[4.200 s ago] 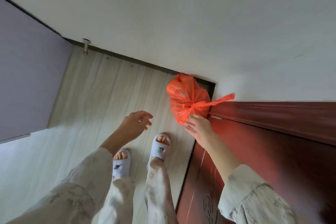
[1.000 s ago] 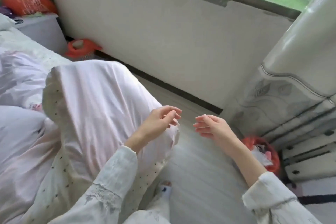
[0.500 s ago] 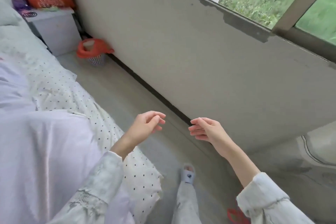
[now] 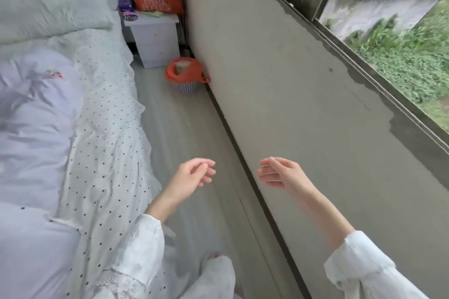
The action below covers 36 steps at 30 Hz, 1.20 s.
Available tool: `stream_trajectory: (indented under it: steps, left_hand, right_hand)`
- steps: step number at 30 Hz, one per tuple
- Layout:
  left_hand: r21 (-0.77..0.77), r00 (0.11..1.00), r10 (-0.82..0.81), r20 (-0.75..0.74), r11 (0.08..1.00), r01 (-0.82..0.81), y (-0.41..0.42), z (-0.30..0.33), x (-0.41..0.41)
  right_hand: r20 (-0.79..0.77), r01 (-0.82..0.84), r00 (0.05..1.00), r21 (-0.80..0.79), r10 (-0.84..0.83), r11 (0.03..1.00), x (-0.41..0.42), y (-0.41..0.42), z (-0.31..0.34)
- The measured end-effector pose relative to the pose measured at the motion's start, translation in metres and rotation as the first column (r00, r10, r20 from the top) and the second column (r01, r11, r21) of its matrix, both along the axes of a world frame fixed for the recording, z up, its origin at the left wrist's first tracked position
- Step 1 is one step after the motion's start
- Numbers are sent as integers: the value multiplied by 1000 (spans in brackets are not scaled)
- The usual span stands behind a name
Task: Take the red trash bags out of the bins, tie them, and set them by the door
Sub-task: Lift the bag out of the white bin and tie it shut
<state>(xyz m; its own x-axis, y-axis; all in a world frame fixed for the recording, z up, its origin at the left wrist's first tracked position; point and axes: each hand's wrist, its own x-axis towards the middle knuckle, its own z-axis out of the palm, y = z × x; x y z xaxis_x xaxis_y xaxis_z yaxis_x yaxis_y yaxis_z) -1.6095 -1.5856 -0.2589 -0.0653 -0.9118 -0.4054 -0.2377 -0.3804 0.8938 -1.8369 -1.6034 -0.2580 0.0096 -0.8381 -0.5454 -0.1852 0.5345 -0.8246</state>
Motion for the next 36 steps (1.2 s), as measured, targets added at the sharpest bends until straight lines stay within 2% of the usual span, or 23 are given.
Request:
stream_trajectory:
  steps: [8,15,18,22,28,32,36]
  left_hand:
    - [38,982,188,20,981,-189,-147,-20,31]
    - [18,941,335,43,942,-336,-317,-19,113]
    - [45,938,344,36,937,-346,-375,-20,140]
    - [102,937,349,30,931,-350,-448,-33,171]
    - [256,926,377,37,892,-373,-569,-84,215]
    - [344,893,444,70,830,-439,-674,-122,244]
    - [444,917,389,90,808,-386,-776,-153,268]
  right_hand:
    - [32,-170,985,17,169,985,44,-185,-20]
    - [40,-228,973,35,227,973,118,-373,-17]
    - [47,-249,968,57,246,967,144,-437,-16]
    - [48,-241,970,116,237,963,174,-521,-32]
    - [54,-247,969,203,241,948,221,-665,-84]
    - [65,-193,981,271,182,943,250,-767,-125]
    - [33,-169,985,359,169,918,274,-854,-160]
